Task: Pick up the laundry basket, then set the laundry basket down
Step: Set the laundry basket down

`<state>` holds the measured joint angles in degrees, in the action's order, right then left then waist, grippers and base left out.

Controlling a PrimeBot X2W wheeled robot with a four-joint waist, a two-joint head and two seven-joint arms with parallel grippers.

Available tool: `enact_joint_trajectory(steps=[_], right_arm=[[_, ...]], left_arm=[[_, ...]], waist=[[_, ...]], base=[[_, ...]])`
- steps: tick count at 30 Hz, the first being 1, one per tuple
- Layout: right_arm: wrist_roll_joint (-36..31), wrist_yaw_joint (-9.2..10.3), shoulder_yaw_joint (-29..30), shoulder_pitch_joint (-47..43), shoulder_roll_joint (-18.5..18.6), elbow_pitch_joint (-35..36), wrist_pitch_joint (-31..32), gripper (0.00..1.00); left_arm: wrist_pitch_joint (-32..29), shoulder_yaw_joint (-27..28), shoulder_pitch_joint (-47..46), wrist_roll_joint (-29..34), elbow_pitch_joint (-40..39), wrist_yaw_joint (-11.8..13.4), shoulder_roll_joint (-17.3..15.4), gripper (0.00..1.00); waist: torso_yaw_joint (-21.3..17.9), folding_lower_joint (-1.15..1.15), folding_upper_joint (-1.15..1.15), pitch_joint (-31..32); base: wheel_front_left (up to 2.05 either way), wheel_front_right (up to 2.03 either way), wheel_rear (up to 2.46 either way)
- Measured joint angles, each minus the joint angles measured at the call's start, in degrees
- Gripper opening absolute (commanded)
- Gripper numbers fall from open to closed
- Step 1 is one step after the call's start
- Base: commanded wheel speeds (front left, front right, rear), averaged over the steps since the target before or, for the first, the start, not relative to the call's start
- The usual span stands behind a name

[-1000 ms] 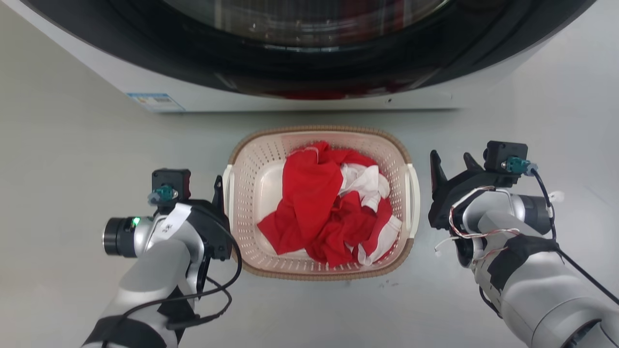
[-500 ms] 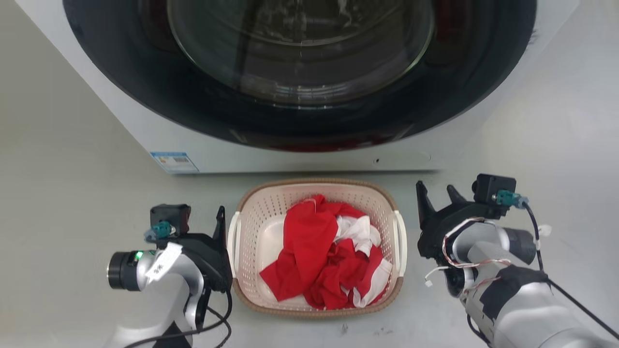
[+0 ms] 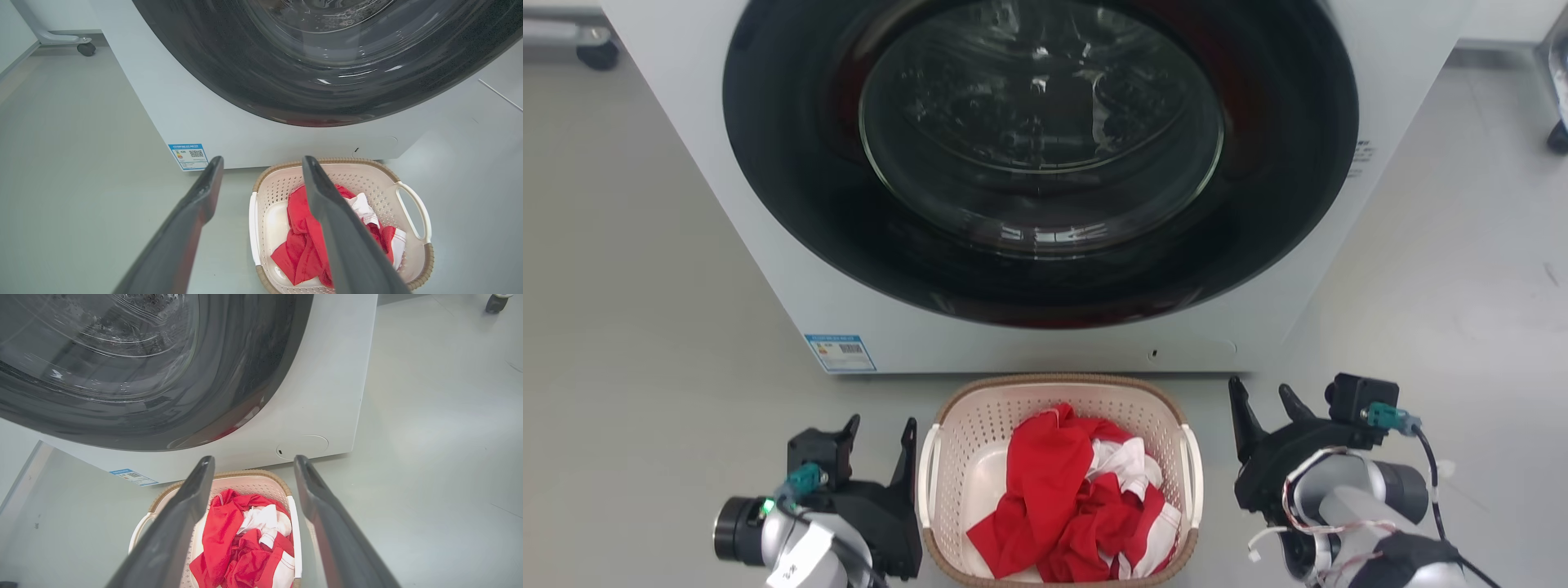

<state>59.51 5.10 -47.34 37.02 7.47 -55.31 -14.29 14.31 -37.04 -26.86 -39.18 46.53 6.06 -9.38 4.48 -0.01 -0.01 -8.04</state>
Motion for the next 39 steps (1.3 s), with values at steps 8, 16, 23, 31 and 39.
enact_joint_trajectory(steps=[8,16,23,31,39], right_arm=[[-6.81,1.46,5.26,-10.81,2.25,11.6,0.0,1.0],[-14.28,2.03,11.69,-22.36,4.04,25.19,0.0,1.0],[-21.21,2.04,17.79,-29.61,4.12,33.43,-0.01,1.0],[-29.43,2.04,24.69,-37.52,2.24,42.29,-0.01,1.0],[-34.5,2.04,27.7,-41.07,0.62,47.47,-0.01,1.0]], left_arm=[[0.0,4.0,10.17,4.17,-11.65,0.69,-2.23,1.0],[0.0,8.83,20.09,8.34,-22.68,1.07,-2.98,1.0],[0.0,13.65,25.67,12.78,-28.08,1.07,-2.64,1.0],[0.0,17.78,30.41,18.15,-34.28,1.07,-0.98,1.0],[0.01,19.47,31.89,20.48,-37.6,1.07,0.44,1.0]], waist=[[0.15,0.0,0.0,4.85],[0.25,0.0,0.0,8.35],[0.04,0.0,0.01,10.1],[-0.13,0.0,0.01,11.44],[-0.19,0.01,0.01,11.5]], base=[[0.0,0.0,0.0],[0.0,0.0,0.0],[0.0,0.0,0.0],[0.0,0.0,0.0],[0.0,0.0,0.0]])
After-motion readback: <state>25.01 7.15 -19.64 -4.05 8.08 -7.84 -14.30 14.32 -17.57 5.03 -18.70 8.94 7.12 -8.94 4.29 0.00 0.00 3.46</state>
